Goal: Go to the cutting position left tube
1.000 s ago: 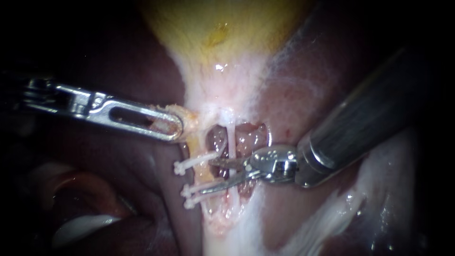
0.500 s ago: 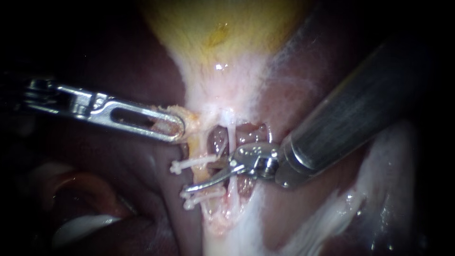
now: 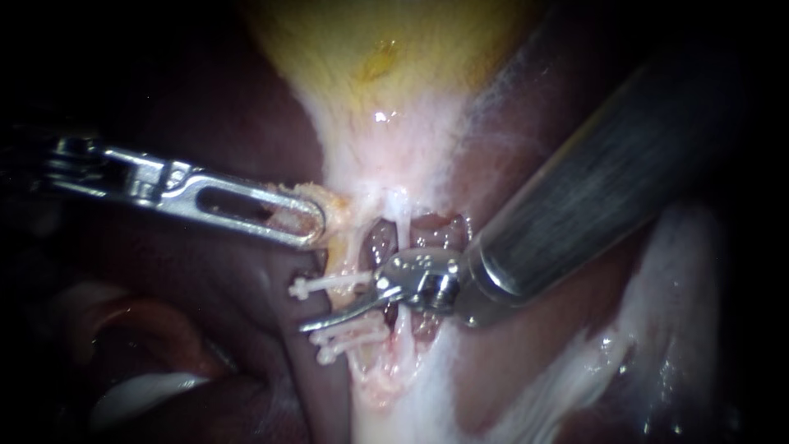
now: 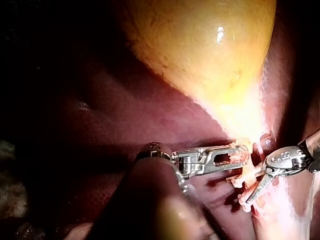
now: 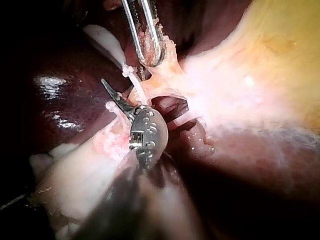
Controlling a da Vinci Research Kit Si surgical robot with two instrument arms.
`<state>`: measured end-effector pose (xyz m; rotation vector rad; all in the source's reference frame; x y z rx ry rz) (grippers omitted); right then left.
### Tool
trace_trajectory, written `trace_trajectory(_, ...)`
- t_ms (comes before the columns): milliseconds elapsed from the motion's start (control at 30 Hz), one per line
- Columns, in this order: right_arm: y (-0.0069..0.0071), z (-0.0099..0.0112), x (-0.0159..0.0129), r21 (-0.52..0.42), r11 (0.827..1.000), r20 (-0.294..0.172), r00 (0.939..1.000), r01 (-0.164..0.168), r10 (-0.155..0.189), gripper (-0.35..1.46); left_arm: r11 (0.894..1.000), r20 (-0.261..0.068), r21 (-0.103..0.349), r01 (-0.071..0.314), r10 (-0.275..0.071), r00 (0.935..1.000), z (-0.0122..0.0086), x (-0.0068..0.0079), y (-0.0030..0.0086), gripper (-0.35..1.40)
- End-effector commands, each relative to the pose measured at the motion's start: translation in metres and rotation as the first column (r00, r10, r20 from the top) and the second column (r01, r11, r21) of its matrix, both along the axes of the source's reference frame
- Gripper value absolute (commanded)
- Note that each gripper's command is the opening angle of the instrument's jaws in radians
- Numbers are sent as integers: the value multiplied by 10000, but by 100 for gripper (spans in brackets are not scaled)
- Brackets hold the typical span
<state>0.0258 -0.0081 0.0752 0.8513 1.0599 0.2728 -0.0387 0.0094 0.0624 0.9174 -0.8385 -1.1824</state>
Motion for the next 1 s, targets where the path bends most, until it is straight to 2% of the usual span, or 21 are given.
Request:
trace_trajectory(33,-1,0,2,-16,10000,4,10000,9,-9,121,10000,0,2,-1,1,10000,-1,0,0,-35)
trace_trajectory(400,-5,2,15,-3,10000,-142,9999,-59,59,125,10000,4,2,-7,7,10000,0,0,0,-35)
trace_trajectory(1000,-5,2,14,5,10000,-173,9998,-62,62,125,10000,12,3,-19,19,10000,2,1,1,-35)
